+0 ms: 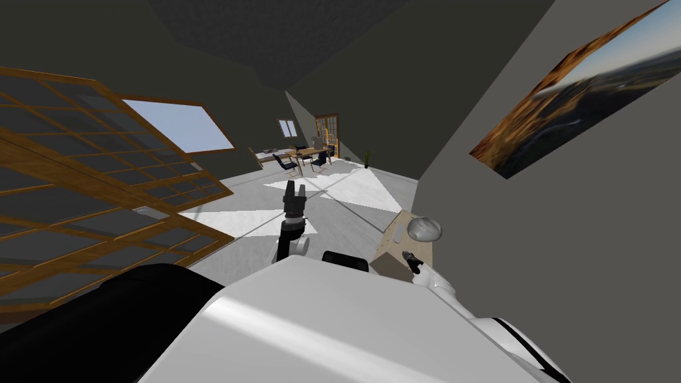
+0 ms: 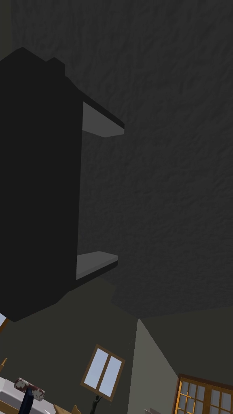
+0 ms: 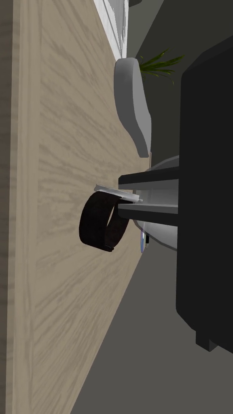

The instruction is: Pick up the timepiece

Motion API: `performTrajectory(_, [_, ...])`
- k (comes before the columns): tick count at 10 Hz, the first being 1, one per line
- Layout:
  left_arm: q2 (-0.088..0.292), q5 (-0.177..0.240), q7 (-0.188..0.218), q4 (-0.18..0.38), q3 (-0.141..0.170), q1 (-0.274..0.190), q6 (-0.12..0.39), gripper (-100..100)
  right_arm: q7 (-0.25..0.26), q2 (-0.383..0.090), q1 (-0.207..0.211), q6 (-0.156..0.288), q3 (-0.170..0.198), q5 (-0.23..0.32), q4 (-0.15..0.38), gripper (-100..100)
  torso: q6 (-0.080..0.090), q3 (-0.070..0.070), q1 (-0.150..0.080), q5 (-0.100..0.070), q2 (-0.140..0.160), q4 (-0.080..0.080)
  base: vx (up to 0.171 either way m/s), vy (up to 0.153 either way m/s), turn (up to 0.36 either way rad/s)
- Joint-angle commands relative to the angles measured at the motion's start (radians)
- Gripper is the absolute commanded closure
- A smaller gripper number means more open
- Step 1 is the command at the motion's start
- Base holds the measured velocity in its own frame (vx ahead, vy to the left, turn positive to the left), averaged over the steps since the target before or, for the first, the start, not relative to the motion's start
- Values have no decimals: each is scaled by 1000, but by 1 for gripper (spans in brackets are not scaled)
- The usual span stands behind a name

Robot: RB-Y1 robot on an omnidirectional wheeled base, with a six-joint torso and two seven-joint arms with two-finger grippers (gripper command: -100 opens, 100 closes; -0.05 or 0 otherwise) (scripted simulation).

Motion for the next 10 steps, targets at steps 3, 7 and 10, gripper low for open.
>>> performTrajectory(3, [0,0,0,0,0,0,0,0,-1,0,0,0,0,0,0,0,0,0,0,0,0,0,0,0,0])
performTrajectory(7, [0,0,0,0,0,0,0,0,-42,-65,24,-68,18,-12,25,100,-1,-1,9,2,-1,-1,16,107,3])
performTrajectory(10, [0,0,0,0,0,0,0,0,-68,-109,40,-107,38,-28,34,100,-1,-1,3,1,-2,-1,14,46,15])
